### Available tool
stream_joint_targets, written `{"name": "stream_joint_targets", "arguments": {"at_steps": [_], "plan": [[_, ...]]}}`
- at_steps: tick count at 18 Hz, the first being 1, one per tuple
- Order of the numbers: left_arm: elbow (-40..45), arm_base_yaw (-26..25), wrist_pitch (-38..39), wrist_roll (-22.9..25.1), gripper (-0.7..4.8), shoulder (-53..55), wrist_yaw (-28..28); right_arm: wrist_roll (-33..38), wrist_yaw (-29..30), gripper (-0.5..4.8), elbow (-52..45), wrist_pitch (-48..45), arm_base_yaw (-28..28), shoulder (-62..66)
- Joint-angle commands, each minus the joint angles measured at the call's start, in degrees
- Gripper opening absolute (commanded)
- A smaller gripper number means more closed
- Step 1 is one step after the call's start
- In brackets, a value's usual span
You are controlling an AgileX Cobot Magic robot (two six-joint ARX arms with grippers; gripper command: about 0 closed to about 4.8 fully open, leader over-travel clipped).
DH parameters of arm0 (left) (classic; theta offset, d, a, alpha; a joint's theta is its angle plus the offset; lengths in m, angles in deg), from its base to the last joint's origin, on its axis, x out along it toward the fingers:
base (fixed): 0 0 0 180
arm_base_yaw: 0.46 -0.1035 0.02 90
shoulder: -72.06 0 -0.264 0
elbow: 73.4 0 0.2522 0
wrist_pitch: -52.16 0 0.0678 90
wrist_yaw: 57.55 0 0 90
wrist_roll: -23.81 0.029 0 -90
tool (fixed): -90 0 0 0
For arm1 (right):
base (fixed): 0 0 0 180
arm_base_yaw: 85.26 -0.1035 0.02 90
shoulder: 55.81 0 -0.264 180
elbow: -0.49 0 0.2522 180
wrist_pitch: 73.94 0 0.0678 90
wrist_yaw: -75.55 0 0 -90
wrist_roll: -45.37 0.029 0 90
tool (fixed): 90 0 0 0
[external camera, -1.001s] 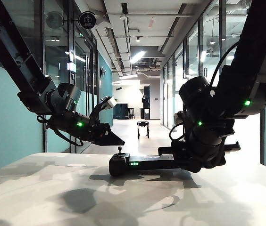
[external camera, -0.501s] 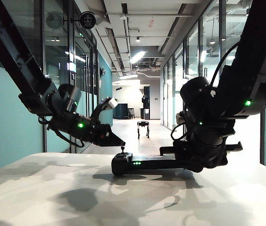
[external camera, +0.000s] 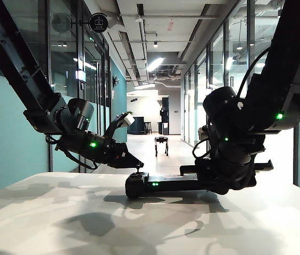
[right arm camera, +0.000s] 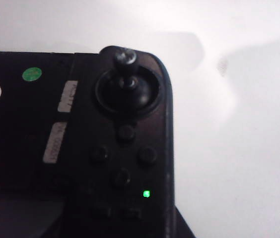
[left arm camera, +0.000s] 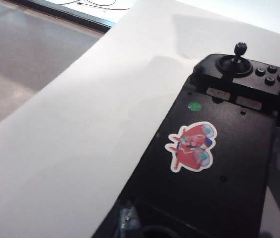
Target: Push the left joystick on the remote control sitting on the white table backward to make the robot dog back up in a straight line until it returns close to you.
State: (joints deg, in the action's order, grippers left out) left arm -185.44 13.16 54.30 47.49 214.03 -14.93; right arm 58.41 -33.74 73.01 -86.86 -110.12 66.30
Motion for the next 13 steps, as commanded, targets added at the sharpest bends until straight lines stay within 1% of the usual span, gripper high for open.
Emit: {"name": "stream_joint_targets", "arguments": {"at_steps": [1, 6, 8, 10, 11, 13], "plan": [[-1.0, 0.1, -0.3, -0.1, -0.07, 0.2, -0.5, 0.2, 0.0, 1.57, 0.3, -1.8, -0.2, -0.6], [-1.1, 0.1, -0.2, 0.0, -0.07, 0.2, -0.4, 0.2, 0.0, 1.57, 0.3, -1.9, -0.2, -0.6], [-1.7, 0.2, 1.4, 1.6, -0.07, 0.2, -0.4, 0.2, 0.0, 1.57, 0.3, -1.8, -0.2, -0.6], [-1.8, 0.2, 2.0, 1.7, -0.07, 0.2, -0.4, 0.2, 0.0, 1.57, 0.3, -1.9, -0.2, -0.6], [-1.8, 0.2, 2.9, 3.0, -0.07, 0.2, -0.4, 0.2, 0.0, 1.57, 0.3, -1.9, -0.2, -0.6], [-1.8, 0.2, 3.3, 3.6, -0.07, 0.2, -0.2, 0.2, 0.0, 1.57, 0.3, -1.9, -0.2, -0.6]]}}
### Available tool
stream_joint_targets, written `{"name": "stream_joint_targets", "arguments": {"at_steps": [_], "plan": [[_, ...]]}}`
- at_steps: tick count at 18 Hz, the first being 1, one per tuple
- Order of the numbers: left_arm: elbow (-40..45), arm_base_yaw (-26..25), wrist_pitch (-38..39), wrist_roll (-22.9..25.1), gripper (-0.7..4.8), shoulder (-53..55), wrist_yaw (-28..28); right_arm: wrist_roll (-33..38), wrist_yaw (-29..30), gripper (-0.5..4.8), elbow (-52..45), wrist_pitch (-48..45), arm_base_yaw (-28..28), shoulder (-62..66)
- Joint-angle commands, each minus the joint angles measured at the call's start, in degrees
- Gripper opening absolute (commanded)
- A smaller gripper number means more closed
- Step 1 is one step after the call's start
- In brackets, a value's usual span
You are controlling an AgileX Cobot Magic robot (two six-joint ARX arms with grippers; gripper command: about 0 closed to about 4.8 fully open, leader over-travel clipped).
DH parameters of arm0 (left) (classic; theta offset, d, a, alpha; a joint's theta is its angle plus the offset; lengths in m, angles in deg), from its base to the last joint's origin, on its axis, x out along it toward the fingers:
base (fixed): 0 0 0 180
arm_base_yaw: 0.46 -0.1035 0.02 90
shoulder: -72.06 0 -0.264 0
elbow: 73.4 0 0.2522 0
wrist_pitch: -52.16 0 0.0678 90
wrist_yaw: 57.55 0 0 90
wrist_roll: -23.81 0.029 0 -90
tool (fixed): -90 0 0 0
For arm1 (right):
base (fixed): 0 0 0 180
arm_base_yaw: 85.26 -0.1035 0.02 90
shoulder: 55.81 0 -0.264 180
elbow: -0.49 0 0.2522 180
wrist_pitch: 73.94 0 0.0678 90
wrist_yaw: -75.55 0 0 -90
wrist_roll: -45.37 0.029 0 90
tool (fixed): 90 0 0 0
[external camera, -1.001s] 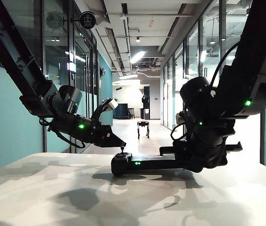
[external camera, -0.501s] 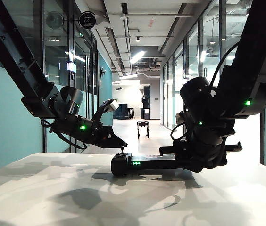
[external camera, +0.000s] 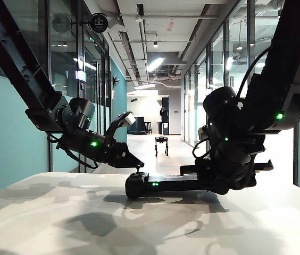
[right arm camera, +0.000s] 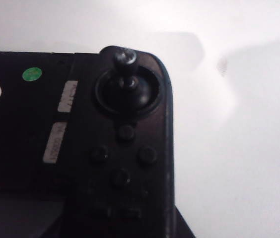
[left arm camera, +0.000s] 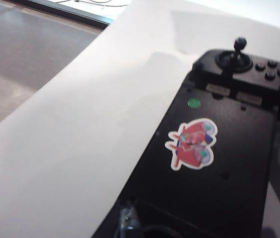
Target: Push the left joystick on the remote control sitting on the white table backward to make the robot dog back up in a straight line until it returns close to you.
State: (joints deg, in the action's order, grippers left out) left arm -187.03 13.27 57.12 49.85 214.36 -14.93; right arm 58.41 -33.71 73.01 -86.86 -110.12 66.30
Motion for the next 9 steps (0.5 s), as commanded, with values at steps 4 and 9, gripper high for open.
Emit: {"name": "stream_joint_targets", "arguments": {"at_steps": [4, 9], "plan": [[-0.2, 0.1, 1.2, 1.8, -0.07, -0.1, -0.5, 0.2, -0.1, 1.57, 0.3, -1.8, -0.2, -0.6], [-0.2, 0.1, 4.1, 4.2, -0.07, -0.2, -1.8, 0.2, -0.1, 1.57, 0.3, -1.8, -0.2, -0.6]]}}
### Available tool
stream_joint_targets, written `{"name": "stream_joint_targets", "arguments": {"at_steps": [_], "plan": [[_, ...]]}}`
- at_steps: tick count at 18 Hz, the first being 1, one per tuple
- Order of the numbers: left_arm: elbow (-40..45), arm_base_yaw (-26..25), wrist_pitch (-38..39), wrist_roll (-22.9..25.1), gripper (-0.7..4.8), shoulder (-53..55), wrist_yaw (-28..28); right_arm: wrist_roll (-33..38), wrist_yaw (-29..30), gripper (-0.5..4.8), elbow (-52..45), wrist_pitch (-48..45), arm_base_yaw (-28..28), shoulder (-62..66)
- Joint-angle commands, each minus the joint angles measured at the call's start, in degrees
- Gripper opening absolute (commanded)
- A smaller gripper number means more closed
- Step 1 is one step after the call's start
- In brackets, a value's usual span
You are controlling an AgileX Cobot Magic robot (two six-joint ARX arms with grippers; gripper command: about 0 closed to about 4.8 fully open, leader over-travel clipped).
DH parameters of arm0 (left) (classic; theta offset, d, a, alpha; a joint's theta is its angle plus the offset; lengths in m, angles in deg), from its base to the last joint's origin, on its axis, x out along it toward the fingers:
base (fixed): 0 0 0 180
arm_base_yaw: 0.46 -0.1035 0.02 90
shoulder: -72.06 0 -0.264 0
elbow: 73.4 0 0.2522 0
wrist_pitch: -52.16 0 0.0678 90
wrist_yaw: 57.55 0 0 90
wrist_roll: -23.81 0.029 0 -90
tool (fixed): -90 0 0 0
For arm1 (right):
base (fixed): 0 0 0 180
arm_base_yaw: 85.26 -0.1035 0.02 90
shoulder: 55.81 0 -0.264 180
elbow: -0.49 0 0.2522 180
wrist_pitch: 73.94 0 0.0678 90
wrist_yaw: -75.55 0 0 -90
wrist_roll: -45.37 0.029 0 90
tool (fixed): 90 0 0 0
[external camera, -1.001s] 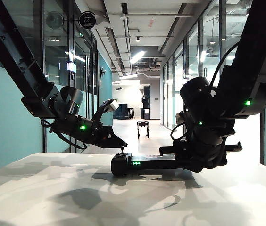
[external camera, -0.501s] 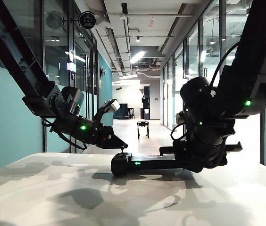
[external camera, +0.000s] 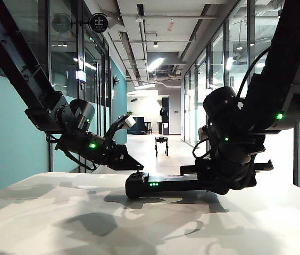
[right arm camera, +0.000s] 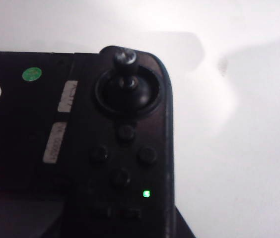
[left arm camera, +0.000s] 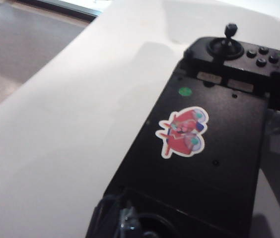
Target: Push the left joystick on the remote control sitting on the white table backward to make the robot dog back up in a straight line until it returns close to you.
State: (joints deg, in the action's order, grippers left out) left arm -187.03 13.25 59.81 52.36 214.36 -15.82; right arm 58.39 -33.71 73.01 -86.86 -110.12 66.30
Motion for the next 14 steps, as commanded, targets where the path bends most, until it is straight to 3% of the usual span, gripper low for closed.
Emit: {"name": "stream_joint_targets", "arguments": {"at_steps": [1, 14], "plan": [[-0.2, 0.1, 1.4, 1.7, -0.06, -0.2, -1.1, 0.2, -0.1, 1.57, 0.3, -1.8, -0.2, -0.6], [-0.2, 0.0, 5.7, 6.6, -0.06, -0.8, -1.9, 0.0, -0.1, 1.57, 0.3, -1.8, -0.2, -0.6]]}}
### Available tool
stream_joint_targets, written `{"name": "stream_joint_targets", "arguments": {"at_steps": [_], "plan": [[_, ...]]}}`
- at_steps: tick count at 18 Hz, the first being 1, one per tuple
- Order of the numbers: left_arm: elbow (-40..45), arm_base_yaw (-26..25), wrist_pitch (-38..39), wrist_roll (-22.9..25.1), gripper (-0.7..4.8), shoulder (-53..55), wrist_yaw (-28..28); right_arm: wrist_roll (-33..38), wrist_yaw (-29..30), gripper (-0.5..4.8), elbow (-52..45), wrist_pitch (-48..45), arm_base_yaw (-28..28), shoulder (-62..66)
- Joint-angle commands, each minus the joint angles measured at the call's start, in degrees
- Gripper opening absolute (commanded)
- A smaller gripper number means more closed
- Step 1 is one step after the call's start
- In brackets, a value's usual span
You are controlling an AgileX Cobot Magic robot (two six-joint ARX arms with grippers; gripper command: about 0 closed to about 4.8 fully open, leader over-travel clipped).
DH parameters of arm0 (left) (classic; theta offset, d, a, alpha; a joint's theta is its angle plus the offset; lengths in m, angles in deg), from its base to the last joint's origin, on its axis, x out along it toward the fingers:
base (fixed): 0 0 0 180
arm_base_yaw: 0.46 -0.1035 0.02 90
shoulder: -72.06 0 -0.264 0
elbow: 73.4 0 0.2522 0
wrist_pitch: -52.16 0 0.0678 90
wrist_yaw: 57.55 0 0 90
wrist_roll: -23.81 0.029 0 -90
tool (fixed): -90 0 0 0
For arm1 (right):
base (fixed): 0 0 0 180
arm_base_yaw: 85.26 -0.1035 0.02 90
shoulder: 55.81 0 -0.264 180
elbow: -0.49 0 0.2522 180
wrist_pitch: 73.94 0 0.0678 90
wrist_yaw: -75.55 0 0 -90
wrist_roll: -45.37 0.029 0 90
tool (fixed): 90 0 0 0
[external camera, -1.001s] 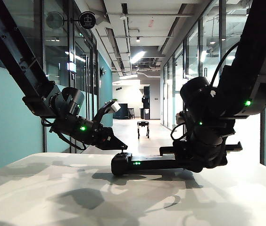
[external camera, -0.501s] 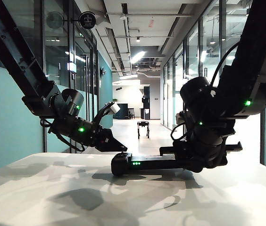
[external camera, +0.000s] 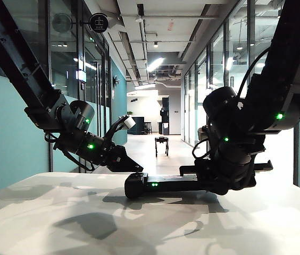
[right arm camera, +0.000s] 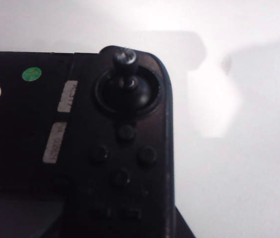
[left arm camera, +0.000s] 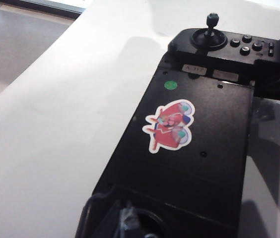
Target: Push the left joystick on the remote control sitting on the white table backward to make the robot dog back up in a straight line until it returns close to you.
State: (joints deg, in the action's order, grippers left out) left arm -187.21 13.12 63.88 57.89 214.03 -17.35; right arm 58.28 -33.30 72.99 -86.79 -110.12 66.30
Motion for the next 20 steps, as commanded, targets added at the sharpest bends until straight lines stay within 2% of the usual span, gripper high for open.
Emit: {"name": "stream_joint_targets", "arguments": {"at_steps": [1, 20], "plan": [[0.0, 0.1, 1.7, 1.1, -0.06, -0.6, -0.4, 0.1, -0.5, 1.57, 0.3, -1.9, -0.2, -0.6], [0.0, 0.1, 3.3, 1.5, -0.06, -0.8, -0.4, 0.1, -0.5, 1.57, 0.3, -1.9, -0.2, -0.6]]}}
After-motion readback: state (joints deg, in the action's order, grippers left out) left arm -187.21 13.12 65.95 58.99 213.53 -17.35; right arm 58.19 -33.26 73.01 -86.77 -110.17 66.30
